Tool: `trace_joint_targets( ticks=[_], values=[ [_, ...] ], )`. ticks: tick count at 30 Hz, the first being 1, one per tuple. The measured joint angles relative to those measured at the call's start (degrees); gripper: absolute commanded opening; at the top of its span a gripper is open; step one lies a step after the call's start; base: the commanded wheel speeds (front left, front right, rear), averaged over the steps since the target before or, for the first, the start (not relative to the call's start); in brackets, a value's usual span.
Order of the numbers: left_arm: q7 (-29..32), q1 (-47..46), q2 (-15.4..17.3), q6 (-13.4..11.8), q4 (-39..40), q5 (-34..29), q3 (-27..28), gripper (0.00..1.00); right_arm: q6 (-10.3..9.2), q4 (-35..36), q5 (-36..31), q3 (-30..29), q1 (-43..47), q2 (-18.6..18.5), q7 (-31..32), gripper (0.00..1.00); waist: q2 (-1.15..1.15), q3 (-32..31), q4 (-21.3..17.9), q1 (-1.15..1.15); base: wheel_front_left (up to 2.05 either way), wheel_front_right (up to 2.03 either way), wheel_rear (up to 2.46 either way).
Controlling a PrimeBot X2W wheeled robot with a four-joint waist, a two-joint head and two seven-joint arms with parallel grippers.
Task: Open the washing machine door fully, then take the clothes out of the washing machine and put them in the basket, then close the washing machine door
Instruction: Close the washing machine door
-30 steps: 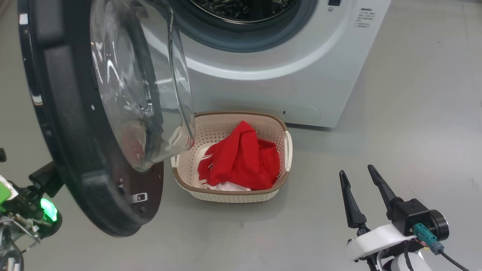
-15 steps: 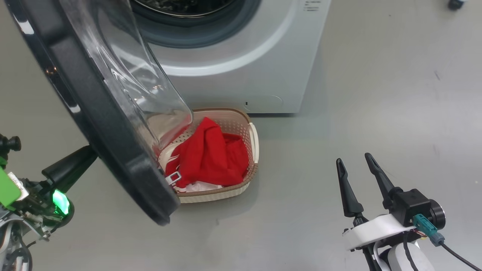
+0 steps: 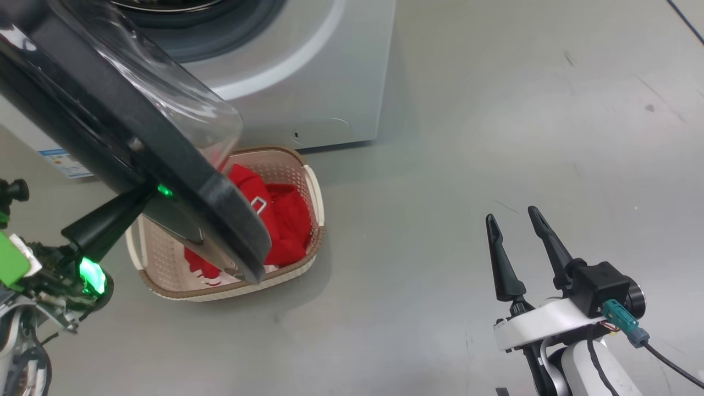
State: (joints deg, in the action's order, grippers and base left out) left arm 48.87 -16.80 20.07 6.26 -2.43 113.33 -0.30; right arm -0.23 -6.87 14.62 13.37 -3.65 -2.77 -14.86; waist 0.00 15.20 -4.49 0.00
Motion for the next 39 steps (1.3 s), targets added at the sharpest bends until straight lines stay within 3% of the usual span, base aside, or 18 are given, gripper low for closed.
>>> trace_joint_targets(
  ticks=[27,39],
  values=[
    [-5.7,-16.6,-0.1,-6.6,-4.6,-1.6,1.3,0.00,-2.90,3.1,6.6,2.6,-4.1,0.1,0.0,1.00,0.00,8.6,-12.7,0.00,0.00,0.00,0.00],
    [-9.4,-22.9,0.1,-7.5,-10.6,-4.0,2.3,0.00,-3.45,3.2,7.2,3.1,-5.2,0.2,0.0,1.00,0.00,10.4,-15.6,0.00,0.00,0.00,0.00]
  ],
)
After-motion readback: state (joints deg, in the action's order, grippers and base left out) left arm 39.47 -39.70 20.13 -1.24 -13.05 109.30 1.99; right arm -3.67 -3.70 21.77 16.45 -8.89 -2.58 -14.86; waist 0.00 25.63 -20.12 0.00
